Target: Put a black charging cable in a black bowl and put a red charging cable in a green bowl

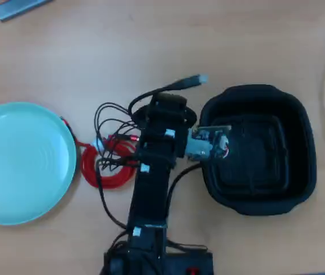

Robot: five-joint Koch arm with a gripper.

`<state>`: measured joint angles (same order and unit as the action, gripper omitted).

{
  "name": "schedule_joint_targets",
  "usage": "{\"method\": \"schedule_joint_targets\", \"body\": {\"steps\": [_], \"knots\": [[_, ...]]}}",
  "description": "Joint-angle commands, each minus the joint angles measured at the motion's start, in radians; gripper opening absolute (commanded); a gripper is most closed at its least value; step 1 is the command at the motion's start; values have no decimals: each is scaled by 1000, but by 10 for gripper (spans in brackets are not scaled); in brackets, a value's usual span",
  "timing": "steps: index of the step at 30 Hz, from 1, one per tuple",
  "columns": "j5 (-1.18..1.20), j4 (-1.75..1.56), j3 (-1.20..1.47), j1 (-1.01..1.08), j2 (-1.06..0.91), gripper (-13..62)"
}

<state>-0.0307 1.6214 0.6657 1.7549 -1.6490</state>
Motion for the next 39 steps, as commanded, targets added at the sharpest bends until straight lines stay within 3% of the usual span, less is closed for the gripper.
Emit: {"method": "schedule_joint_targets", "body": {"steps": [1,7,18,23,33,39], "knots": [[-26,-11,-89,-81,-40,-69],[-35,-14,-107,-158,-44,-69],[-29,-3,-80,170,-32,-70],[-37,-5,57,351,-31,-66],[-38,-14,245,554,-20,-62],[-38,-15,233,591,135,-59]]}}
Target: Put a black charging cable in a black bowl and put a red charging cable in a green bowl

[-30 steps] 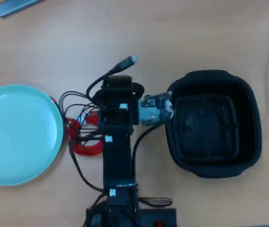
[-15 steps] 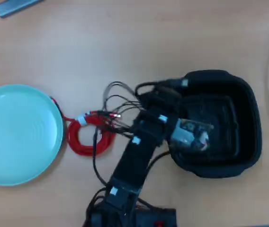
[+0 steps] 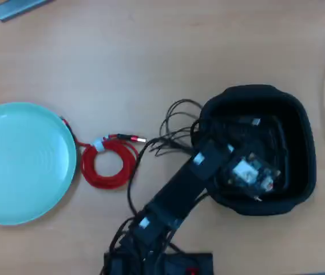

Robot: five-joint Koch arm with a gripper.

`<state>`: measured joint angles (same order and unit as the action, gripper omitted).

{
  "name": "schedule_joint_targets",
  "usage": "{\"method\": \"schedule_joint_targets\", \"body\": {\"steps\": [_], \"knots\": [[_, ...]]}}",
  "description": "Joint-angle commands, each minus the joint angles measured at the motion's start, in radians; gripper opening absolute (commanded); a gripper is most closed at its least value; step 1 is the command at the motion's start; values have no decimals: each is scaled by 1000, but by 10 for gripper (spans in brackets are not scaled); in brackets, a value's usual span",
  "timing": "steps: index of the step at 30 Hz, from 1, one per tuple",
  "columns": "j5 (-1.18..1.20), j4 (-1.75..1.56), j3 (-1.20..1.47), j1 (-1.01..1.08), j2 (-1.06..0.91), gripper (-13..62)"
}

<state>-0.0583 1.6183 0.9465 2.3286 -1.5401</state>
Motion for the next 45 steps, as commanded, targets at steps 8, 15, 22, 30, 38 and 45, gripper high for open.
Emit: {"method": "schedule_joint_targets", "body": {"steps": [8,15,22,30,38,45], "knots": [[-28,-54,-60,31,199,-42],[-17,-46,-100,28,304,13],[23,17,-86,11,304,361],[32,98,-97,-169,288,498],[32,103,-112,-667,89,496],[57,104,-52,-1075,92,504]]}}
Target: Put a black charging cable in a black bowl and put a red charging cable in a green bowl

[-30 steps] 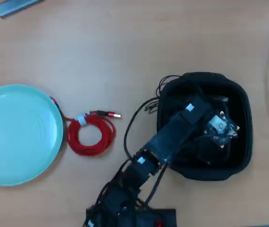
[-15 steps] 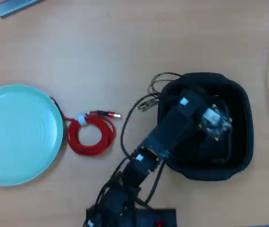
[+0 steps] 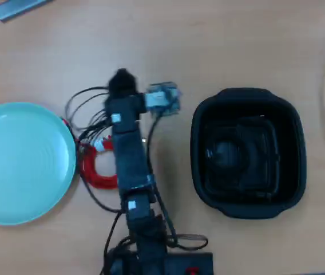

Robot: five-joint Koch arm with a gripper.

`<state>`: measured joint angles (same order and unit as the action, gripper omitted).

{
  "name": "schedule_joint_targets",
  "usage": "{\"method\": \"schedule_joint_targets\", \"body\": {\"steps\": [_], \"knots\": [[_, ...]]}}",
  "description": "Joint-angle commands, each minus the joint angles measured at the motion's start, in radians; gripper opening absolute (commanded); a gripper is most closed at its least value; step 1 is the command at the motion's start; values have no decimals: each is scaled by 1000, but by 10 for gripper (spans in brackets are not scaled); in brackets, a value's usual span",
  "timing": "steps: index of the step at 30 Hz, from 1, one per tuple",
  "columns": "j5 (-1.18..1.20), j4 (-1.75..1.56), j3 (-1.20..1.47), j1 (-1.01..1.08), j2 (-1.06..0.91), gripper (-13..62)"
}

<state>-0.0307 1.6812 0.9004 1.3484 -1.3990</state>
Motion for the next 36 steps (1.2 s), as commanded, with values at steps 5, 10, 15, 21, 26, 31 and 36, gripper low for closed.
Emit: {"method": "schedule_joint_targets", "body": {"steps": [5,10,15,21,26,31,36], "knots": [[-11,34,187,-192,-51,503],[80,11,291,-189,-137,500],[225,41,385,-169,-255,499],[204,78,494,-218,-262,495],[-5,112,676,-189,-281,493],[-92,109,828,-89,-439,493],[-126,103,923,-87,-531,492]]}}
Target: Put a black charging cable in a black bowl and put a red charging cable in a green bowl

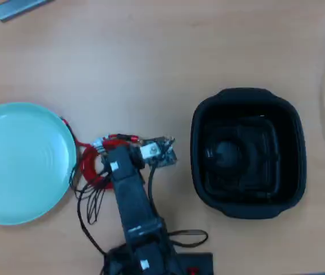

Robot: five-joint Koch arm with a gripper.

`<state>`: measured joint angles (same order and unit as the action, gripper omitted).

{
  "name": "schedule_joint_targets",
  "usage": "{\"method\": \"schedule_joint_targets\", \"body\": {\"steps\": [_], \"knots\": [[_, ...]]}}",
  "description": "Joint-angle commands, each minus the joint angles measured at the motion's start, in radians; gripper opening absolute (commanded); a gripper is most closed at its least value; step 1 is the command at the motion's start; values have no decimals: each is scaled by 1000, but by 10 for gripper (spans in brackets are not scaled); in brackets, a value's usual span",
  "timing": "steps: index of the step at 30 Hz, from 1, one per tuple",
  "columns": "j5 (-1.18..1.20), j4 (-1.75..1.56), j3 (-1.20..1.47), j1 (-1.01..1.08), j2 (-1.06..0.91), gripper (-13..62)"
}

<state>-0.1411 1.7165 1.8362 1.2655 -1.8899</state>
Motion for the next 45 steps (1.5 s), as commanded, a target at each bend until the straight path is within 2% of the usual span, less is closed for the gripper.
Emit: {"method": "schedule_joint_targets", "body": {"steps": [1,12,34,37,44,45], "knots": [[-14,60,5,-9,-37,492],[97,-98,41,-245,-14,492],[64,-380,278,-295,192,480],[66,-391,278,-284,192,374],[81,-416,268,-216,190,-91],[81,-416,268,-212,190,-84]]}}
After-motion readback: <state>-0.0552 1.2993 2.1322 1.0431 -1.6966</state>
